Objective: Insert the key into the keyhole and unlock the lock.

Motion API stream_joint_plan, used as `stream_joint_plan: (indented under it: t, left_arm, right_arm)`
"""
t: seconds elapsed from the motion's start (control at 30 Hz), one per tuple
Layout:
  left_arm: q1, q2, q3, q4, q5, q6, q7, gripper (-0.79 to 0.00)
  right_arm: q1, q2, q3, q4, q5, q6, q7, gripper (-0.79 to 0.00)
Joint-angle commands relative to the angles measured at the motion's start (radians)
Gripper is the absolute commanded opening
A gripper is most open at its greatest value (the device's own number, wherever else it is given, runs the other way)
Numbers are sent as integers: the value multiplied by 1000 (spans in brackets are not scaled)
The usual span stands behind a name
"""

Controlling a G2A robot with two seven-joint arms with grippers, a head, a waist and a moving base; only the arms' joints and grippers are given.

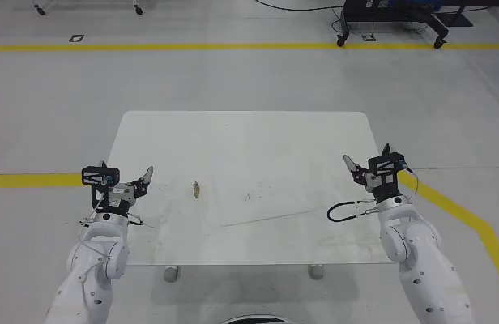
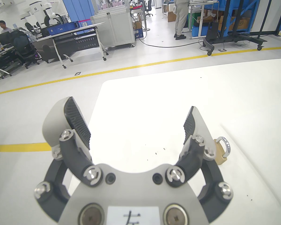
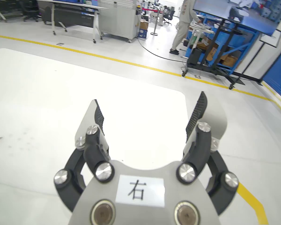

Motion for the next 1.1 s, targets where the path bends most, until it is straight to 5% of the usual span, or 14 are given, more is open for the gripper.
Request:
stream_joint_plan:
  t: [0.0,0.17,1.07]
  left_arm:
    - [0,0,0,0,0,0,0,0]
    - [0,0,0,0,0,0,0,0]
    - [0,0,0,0,0,0,0,0]
  right_arm:
    - [32,-2,-46,-5,-25,-32,43,0]
    - [93,-11,-119,4,54,-101,119,0]
    - [93,-11,-119,4,54,-101,119,0]
